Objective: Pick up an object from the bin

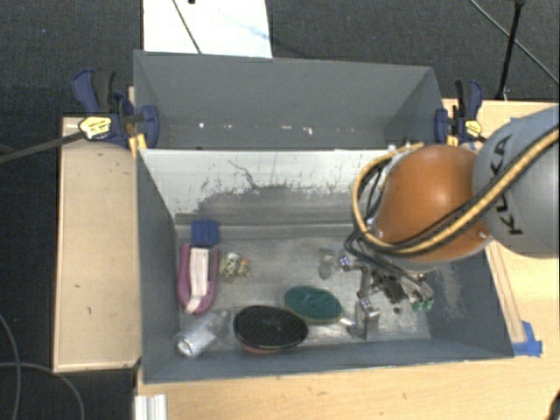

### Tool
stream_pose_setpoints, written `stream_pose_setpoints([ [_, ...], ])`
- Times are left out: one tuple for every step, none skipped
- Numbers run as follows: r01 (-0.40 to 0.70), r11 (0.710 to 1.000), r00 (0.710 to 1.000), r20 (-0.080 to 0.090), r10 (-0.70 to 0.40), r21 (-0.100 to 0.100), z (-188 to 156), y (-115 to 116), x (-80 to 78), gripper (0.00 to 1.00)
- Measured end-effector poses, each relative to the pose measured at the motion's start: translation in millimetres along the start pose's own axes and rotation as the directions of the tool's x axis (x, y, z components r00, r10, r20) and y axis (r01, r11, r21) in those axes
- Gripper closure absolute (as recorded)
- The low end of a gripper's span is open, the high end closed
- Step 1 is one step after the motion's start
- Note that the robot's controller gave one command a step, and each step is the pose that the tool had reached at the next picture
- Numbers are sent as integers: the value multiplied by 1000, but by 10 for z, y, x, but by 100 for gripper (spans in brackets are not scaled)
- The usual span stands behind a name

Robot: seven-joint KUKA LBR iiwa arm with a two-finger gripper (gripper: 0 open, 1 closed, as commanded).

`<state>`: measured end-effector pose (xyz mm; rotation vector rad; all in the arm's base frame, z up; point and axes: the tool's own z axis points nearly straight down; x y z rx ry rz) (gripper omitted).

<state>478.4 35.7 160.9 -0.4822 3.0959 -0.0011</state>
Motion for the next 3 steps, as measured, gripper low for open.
stream_pose_setpoints([
  [126, 992, 992, -10, -126, -5, 939, 75, -294, 0],
  [123, 992, 992, -6, -123, -4, 911, 68, -304, 100],
  [97, 995, 995, 4, -97, 1, -886, -93, -533, 100],
])
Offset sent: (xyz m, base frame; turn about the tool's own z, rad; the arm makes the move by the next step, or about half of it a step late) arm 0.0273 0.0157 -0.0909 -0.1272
